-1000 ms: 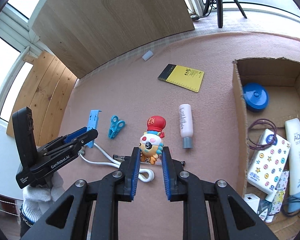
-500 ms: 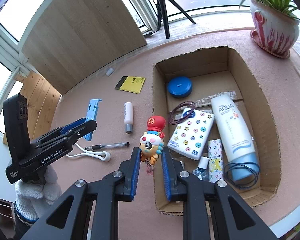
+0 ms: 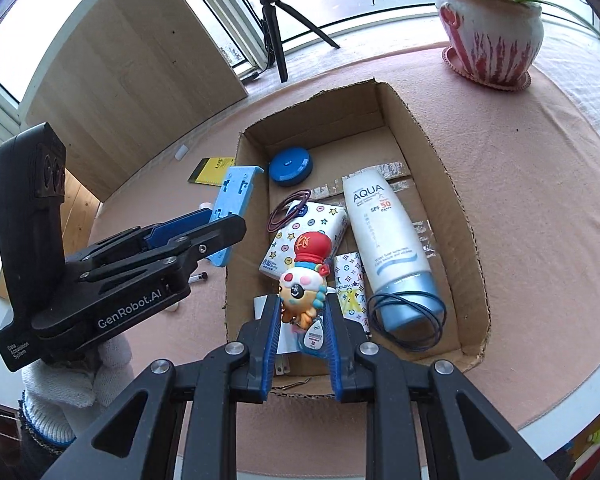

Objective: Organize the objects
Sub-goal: 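Carry the phone stand and keychain into the box and open both grippers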

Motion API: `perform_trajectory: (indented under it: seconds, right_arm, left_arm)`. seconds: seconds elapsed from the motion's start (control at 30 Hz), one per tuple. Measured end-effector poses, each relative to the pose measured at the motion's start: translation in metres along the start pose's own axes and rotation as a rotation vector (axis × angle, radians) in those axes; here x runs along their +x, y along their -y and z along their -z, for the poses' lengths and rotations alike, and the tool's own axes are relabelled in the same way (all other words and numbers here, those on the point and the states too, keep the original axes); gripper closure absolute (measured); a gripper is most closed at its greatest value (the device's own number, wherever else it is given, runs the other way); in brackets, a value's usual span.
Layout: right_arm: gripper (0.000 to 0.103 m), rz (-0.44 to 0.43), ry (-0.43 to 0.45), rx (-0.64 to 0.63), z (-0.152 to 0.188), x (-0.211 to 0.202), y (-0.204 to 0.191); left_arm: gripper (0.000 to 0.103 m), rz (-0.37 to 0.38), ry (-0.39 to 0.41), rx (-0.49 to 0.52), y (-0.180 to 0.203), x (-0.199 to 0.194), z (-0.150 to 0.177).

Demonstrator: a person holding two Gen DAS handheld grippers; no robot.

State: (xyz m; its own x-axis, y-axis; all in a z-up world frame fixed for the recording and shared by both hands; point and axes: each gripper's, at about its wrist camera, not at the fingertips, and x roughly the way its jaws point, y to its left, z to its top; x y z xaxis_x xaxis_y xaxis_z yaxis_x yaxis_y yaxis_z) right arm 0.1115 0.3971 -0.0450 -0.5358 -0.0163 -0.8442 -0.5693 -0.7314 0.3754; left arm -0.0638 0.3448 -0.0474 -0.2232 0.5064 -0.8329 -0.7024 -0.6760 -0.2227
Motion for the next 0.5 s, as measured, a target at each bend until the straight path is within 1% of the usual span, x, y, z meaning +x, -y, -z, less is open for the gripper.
perform_trajectory:
  seconds: [0.23, 0.5]
  right_arm:
    - [0.084, 0.004, -0.002, 0.010, 0.0036, 0.0001, 0.0084]
    - [0.083, 0.006, -0.004, 0.008, 0.0046, 0.0010, 0.0102]
  left_arm:
    - [0.064, -0.005, -0.013, 0.014, 0.0099, 0.0096, -0.0027]
    - [0.064, -0.004, -0.017, 0.012, 0.0113, 0.0097, -0.0041]
